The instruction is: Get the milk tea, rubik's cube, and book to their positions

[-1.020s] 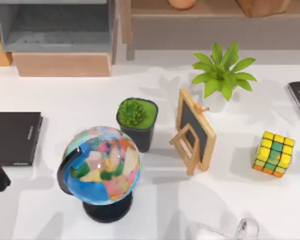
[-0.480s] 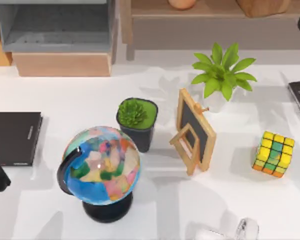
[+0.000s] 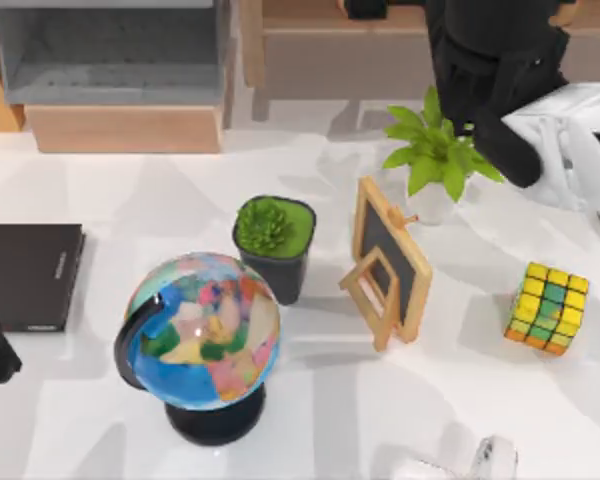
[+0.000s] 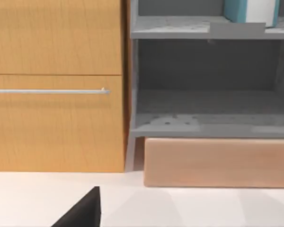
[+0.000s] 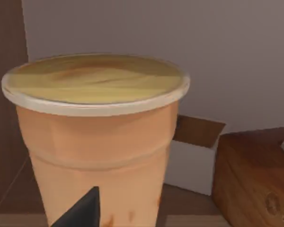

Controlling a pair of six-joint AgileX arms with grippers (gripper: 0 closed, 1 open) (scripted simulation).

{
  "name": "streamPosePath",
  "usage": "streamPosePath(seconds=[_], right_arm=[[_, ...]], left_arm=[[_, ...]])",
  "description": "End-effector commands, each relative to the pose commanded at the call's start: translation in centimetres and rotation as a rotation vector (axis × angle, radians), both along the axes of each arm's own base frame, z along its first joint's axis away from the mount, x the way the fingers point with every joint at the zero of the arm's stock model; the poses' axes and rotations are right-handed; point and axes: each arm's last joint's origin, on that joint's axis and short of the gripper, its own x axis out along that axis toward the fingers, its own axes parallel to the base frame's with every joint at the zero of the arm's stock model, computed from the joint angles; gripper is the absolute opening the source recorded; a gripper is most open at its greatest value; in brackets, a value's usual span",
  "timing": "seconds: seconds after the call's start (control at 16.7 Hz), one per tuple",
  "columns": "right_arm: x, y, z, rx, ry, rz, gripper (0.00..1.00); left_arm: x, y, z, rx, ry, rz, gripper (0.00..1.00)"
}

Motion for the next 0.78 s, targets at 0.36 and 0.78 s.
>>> streamPosePath(seconds=[0.36, 0.78], right_arm=[[2.2, 5.2, -4.3, 0.002, 0.001, -0.001, 1.00], [2.6, 5.0, -4.4, 0.000, 0.003, -0.003, 1.00]], left_arm=[[0.0, 0.0, 0.0, 0.000, 0.000, 0.000, 1.00], [0.0, 0.0, 0.0, 0.000, 0.000, 0.000, 1.00]])
